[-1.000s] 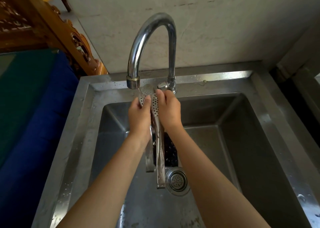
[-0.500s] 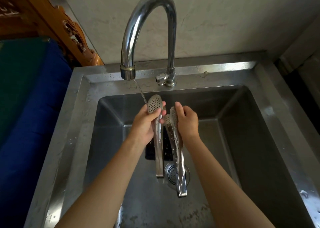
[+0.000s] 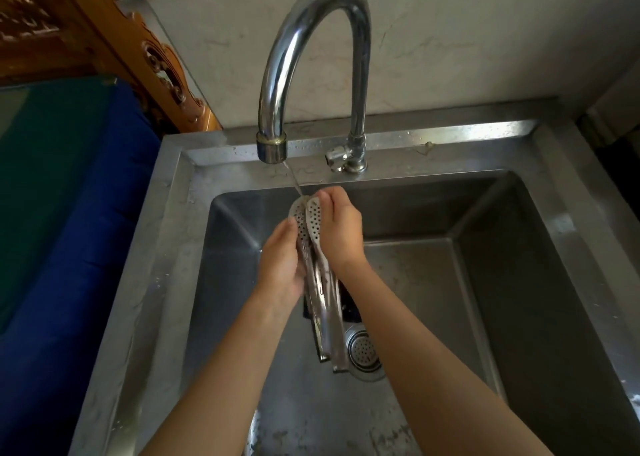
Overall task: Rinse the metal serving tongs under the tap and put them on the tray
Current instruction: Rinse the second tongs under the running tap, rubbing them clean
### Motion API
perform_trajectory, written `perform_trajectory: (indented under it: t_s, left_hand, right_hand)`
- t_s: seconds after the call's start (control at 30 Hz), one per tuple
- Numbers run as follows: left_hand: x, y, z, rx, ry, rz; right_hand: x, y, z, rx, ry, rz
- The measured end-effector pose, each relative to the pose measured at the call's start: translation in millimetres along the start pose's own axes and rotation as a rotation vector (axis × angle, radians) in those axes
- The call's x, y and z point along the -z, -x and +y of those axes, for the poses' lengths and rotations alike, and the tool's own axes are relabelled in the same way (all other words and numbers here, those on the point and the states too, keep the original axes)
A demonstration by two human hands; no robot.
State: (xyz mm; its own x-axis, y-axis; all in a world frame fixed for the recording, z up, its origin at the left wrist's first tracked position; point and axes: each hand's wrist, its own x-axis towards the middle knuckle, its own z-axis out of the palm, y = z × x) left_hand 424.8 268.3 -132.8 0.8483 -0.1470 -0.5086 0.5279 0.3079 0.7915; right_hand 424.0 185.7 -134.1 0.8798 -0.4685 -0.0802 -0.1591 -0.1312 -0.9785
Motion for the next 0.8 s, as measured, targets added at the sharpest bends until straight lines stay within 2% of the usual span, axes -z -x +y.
perform_trajectory:
  t_s: [0.13,0.27,0.37,0.53,0.63,0.73,0.8]
  left_hand:
    - [4.4,3.6,12.7,-0.068,0.008,-0.007]
    - [5.7,5.8,20.4,-0.010,0.039,-0.057]
    - [7.6,4.2,25.2,0.016,0.085,-0.085]
    - [6.5,3.2,26.2,0.047,0.142,-0.070]
    - [4.7,3.0,26.8,-0.014,0.097,-0.052]
    - [0.9,4.2,24.1,-0.059,0.002,0.009]
    - [-4.4,4.6,21.9,-0.080,-0.024,0.044]
  right_hand:
    - [-17.6,0.9,-10.7,0.070,0.021,-0.036]
    - [-33.3,-0.9,-19.0,0.121,0.290,0.045]
    - [-37.9,-5.3,-23.5,0.236,0.367,0.144]
    - [-38.9,-12.5,-25.8,0.242,0.640,0.094]
    - [-28.6,-16.6,-22.7,0.204,0.762,-0.022]
    - [-8.3,-21.6,-17.3,0.107,0.506,-0.310]
    - [4.4,-18.5,-15.3,0.114,0.331,-0.418]
